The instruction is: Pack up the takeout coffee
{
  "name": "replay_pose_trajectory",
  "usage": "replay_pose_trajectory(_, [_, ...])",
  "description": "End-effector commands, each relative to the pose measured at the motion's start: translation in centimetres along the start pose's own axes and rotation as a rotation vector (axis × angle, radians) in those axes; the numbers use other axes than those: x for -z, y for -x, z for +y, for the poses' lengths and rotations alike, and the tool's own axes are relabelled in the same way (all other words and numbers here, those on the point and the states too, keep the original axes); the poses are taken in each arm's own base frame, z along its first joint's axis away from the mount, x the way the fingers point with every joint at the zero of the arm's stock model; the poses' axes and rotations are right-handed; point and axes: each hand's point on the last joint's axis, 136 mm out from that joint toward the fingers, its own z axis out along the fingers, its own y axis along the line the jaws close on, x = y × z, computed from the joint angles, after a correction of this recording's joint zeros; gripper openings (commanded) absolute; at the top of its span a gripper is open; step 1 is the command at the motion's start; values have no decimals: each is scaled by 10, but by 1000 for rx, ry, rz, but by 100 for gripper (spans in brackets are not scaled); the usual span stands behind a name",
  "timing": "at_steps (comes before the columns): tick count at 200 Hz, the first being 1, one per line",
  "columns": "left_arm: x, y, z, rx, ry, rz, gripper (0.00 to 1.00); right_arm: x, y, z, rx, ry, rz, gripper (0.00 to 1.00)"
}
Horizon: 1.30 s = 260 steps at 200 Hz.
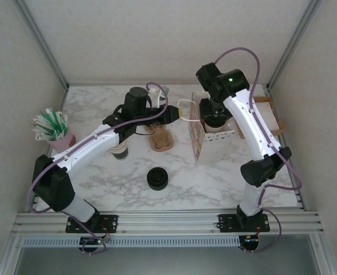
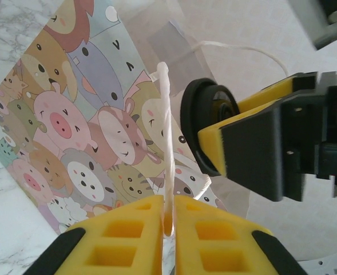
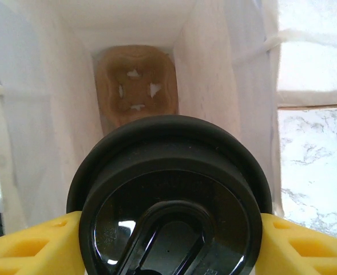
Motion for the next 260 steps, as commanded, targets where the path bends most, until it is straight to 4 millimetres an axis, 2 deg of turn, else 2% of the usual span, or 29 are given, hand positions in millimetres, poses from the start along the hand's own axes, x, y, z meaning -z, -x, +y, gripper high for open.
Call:
replay_pose_trajectory(1, [-1,4,-4,-23,-22,7,12,-4,-31,-9,44,-19,133,67])
replay_pose_trajectory(48, [-1,3,-1,-14,-17,8,12,-17,-34,-1,47,21,158,67])
replay_pose_trajectory(156, [0,1,0,1,-12,3,11,-49,-37,-2,26,46,203,67])
replay_pose_trajectory(197, [-1,0,2,5,-8,5,10,-62,-36,4,22,74,214,66])
replay_pose_trajectory(260, [3,0,1,3,-4,-2,10,-68,-36,8,27,87,215,66])
